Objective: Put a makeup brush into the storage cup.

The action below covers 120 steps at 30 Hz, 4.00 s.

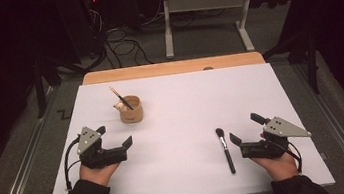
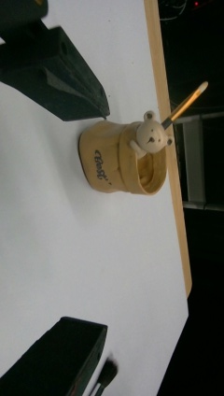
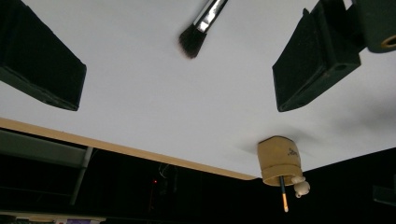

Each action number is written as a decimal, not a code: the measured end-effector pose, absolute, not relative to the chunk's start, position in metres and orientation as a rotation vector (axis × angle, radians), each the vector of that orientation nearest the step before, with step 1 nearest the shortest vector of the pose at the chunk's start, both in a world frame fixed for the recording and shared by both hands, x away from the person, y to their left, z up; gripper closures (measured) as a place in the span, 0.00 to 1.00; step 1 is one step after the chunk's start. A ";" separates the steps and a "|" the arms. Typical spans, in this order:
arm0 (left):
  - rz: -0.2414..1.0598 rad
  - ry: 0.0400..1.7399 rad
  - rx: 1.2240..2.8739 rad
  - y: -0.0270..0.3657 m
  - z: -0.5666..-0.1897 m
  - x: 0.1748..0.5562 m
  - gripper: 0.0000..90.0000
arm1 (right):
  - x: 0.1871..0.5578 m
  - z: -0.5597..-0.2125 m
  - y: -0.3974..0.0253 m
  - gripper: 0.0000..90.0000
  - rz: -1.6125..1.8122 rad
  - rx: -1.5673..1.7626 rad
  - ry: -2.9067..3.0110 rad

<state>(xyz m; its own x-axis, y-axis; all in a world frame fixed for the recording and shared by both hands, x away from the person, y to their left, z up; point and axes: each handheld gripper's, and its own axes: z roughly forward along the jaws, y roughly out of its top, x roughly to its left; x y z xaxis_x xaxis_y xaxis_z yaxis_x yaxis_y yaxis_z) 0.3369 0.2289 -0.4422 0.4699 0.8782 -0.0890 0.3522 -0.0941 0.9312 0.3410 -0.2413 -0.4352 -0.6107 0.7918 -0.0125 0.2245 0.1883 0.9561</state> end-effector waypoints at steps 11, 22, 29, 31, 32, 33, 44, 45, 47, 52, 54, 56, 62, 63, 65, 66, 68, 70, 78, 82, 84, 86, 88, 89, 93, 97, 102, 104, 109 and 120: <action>0.642 0.965 1.724 0.224 -0.452 0.324 0.00 | 0.341 -0.433 -0.245 0.00 1.416 0.966 1.917; 0.615 0.938 1.722 0.229 -0.457 0.328 0.00 | 0.342 -0.437 -0.251 0.00 1.374 1.006 1.895; 0.609 0.941 1.709 0.233 -0.458 0.331 0.00 | 0.351 -0.439 -0.255 0.00 1.343 1.041 1.882; 0.608 0.939 1.710 0.234 -0.456 0.330 0.00 | 0.353 -0.439 -0.255 0.00 1.334 1.044 1.880; 0.607 0.938 1.705 0.233 -0.455 0.329 0.00 | 0.353 -0.439 -0.255 0.00 1.330 1.045 1.878; 0.610 0.936 1.704 0.233 -0.455 0.329 0.00 | 0.353 -0.440 -0.255 0.00 1.323 1.042 1.881; 0.560 0.935 1.703 0.232 -0.459 0.339 0.00 | 0.349 -0.446 -0.261 0.00 1.254 1.093 1.867; 0.554 0.936 1.702 0.233 -0.459 0.339 0.00 | 0.350 -0.447 -0.262 0.00 1.243 1.100 1.867; 0.541 0.944 1.689 0.234 -0.459 0.340 0.00 | 0.351 -0.451 -0.263 0.00 1.220 1.114 1.872; 0.541 0.946 1.678 0.234 -0.457 0.339 0.00 | 0.354 -0.457 -0.266 0.01 1.155 1.153 1.887; 0.543 0.945 1.677 0.234 -0.457 0.338 0.00 | 0.358 -0.455 -0.266 0.01 1.145 1.164 1.904; 0.544 0.946 1.678 0.233 -0.457 0.339 0.00 | 0.364 -0.450 -0.268 0.03 1.146 1.195 1.905; 0.539 0.945 1.678 0.233 -0.457 0.339 0.00 | 0.372 -0.452 -0.266 0.03 1.052 1.236 1.971; 0.536 0.946 1.676 0.234 -0.457 0.339 0.00 | 0.372 -0.453 -0.266 0.03 1.042 1.250 1.985; 0.536 0.947 1.676 0.234 -0.456 0.338 0.00 | 0.373 -0.454 -0.267 0.03 1.021 1.278 2.009; 0.537 0.946 1.679 0.234 -0.456 0.338 0.00 | 0.373 -0.455 -0.267 0.03 1.005 1.285 2.019; 0.538 0.946 1.678 0.233 -0.456 0.338 0.00 | 0.374 -0.455 -0.268 0.03 0.976 1.314 2.042; 0.538 0.943 1.683 0.233 -0.456 0.337 0.00 | 0.374 -0.455 -0.269 0.03 0.951 1.336 2.067; 0.534 0.947 1.682 0.233 -0.457 0.338 0.00 | 0.375 -0.453 -0.270 0.03 0.850 1.382 2.166; 0.532 0.946 1.691 0.232 -0.457 0.337 0.00 | 0.374 -0.453 -0.270 0.03 0.819 1.402 2.213; 0.532 0.946 1.689 0.232 -0.457 0.337 0.00 | 0.374 -0.454 -0.269 0.03 0.796 1.405 2.234; 0.533 0.947 1.693 0.232 -0.457 0.337 0.00 | 0.374 -0.455 -0.268 0.04 0.765 1.406 2.260; 0.532 0.949 1.693 0.232 -0.457 0.337 0.00 | 0.374 -0.455 -0.267 0.04 0.738 1.411 2.286; 0.531 0.950 1.693 0.232 -0.457 0.337 0.00 | 0.374 -0.455 -0.267 0.04 0.723 1.411 2.297; 0.531 0.949 1.691 0.233 -0.457 0.336 0.00 | 0.374 -0.452 -0.268 0.04 0.686 1.431 2.316; 0.528 0.951 1.689 0.233 -0.457 0.336 0.00 | 0.375 -0.452 -0.268 0.04 0.637 1.444 2.342; 0.522 0.943 1.689 0.233 -0.456 0.336 0.00 | 0.377 -0.449 -0.266 0.05 0.599 1.456 2.362; 0.522 0.944 1.684 0.233 -0.456 0.336 0.00 | 0.378 -0.449 -0.265 0.06 0.580 1.458 2.380; 0.524 0.945 1.684 0.233 -0.456 0.336 0.00 | 0.380 -0.447 -0.262 0.08 0.552 1.453 2.407; 0.520 0.950 1.685 0.233 -0.457 0.336 0.00 | 0.382 -0.442 -0.252 0.13 0.428 1.447 2.510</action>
<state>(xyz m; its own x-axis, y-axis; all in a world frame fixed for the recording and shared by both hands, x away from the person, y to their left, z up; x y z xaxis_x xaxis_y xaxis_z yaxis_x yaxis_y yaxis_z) 0.3362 0.2335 -0.4570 0.5851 0.8019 -0.1206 0.3299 -0.0995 0.9388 0.3816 -0.2520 -0.4425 -0.4949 0.8681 -0.0381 0.8065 0.4751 0.3519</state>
